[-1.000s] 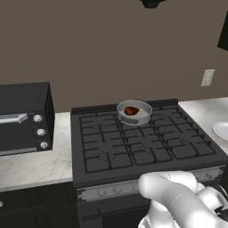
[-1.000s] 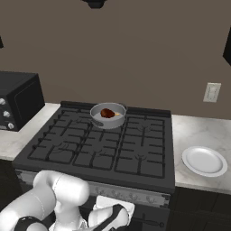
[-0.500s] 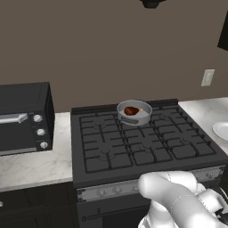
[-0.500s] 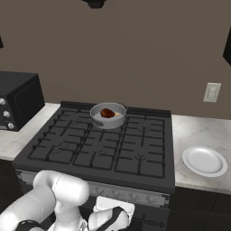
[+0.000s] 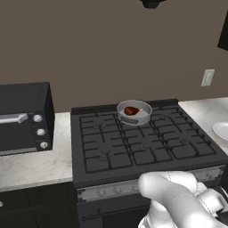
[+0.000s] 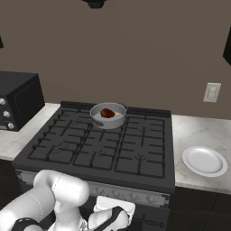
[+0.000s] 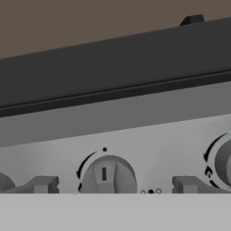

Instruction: Retrieve the frozen meat and place it in the pot on a burner. Then turn the burner on.

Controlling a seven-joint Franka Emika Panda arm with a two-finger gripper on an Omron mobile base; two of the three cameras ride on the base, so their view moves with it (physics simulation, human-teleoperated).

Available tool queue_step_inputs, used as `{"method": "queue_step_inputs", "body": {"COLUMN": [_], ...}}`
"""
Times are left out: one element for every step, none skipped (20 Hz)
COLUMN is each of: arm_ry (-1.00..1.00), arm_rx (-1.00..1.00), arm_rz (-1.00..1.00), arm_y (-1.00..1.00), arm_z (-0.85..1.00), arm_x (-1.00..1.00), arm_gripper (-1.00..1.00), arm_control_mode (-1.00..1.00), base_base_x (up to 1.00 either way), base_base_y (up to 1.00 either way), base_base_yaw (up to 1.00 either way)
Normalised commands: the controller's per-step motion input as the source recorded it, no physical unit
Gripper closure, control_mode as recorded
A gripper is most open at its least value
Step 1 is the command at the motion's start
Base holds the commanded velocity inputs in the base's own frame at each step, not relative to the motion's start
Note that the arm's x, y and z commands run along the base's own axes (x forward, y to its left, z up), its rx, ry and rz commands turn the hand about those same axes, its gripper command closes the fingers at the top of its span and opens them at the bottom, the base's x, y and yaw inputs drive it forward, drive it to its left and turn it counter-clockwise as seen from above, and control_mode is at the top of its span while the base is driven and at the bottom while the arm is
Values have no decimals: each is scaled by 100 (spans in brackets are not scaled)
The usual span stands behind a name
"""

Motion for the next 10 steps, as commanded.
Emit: {"method": "queue_step_inputs", "body": {"arm_ry": [0,0,0,0,0,0,0,0,0,0], "arm_rx": [0,0,0,0,0,0,0,0,0,0], "arm_rz": [0,0,0,0,0,0,0,0,0,0], "arm_y": [0,0,0,0,0,0,0,0,0,2], "arm_z": [11,10,8,12,3,0,0,0,0,0], "arm_x": [0,0,0,0,0,0,0,0,0,0], "arm_gripper": [-100,-100,-100,-100,-100,-100,-100,-100,-100,-100], "arm_control_mode": [-100,-100,-100,-100,-100,-100,-100,-100,-100,-100], "base_base_x": [0,0,0,0,0,0,0,0,0,0], "base_base_y": [0,0,0,0,0,0,0,0,0,0], "base_base_yaw": [0,0,0,0,0,0,0,0,0,0]}}
